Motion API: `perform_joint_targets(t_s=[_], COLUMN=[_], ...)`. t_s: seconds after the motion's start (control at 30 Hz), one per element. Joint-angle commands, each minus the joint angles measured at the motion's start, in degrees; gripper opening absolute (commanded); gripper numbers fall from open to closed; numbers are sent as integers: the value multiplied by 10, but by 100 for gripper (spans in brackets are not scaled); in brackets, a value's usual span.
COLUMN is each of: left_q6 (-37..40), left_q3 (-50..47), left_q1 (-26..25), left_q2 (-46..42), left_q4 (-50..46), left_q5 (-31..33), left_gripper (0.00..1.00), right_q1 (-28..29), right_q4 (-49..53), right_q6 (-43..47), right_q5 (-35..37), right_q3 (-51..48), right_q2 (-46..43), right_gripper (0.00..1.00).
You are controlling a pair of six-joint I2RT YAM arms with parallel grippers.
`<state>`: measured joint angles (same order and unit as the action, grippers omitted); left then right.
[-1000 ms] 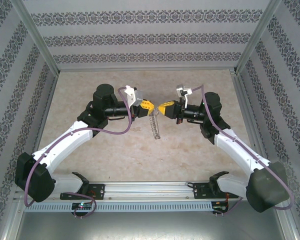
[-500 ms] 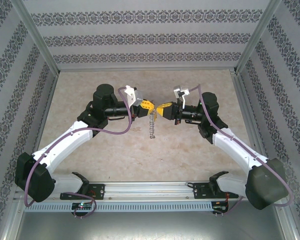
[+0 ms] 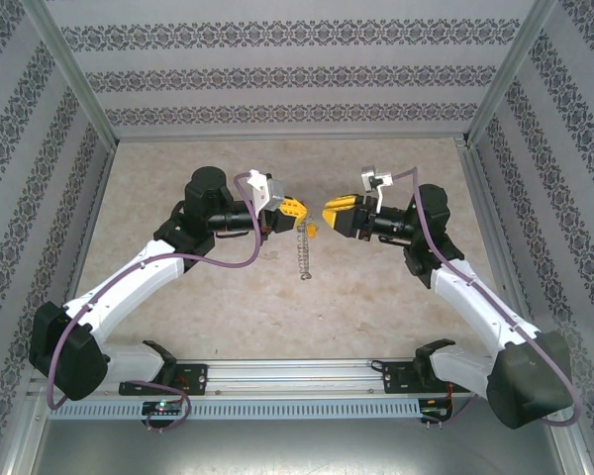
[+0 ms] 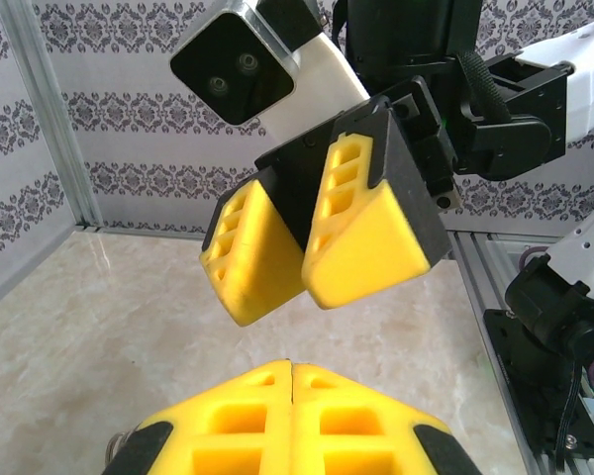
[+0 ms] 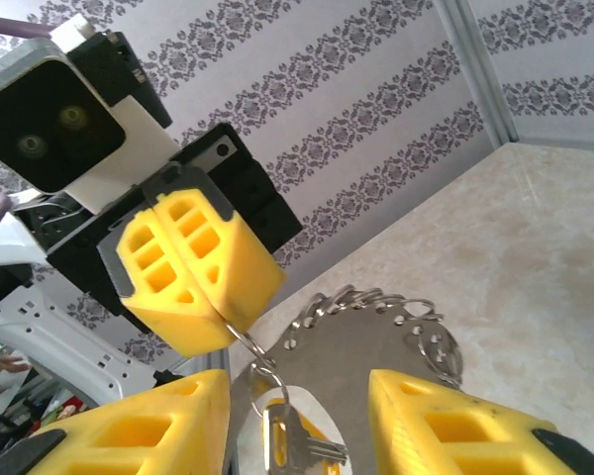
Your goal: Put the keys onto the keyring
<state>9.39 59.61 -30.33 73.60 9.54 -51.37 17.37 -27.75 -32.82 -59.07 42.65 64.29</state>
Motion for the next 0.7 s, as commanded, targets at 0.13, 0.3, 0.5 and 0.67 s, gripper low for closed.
perform_joint_targets(t_s=[0.13, 0.3, 0.5, 0.67], left_q6=[-11, -13, -13, -13], left_q3=[8, 9, 10, 9], left_q1=[-5, -5, -6, -5], left_q2=[-13, -13, -11, -11], left_q4=[48, 49, 49, 49], left_q5=[-9, -10, -9, -10], left_gripper=[0, 0, 0, 0], right_q1=[6, 12, 24, 31], right_q4=[-37, -50, -61, -67], right_q6=[10, 11, 10, 10], right_q5=[-47, -49, -54, -56], right_q3=[29, 36, 49, 55], right_q2=[28, 45, 63, 73], right_gripper=[51, 51, 50, 48])
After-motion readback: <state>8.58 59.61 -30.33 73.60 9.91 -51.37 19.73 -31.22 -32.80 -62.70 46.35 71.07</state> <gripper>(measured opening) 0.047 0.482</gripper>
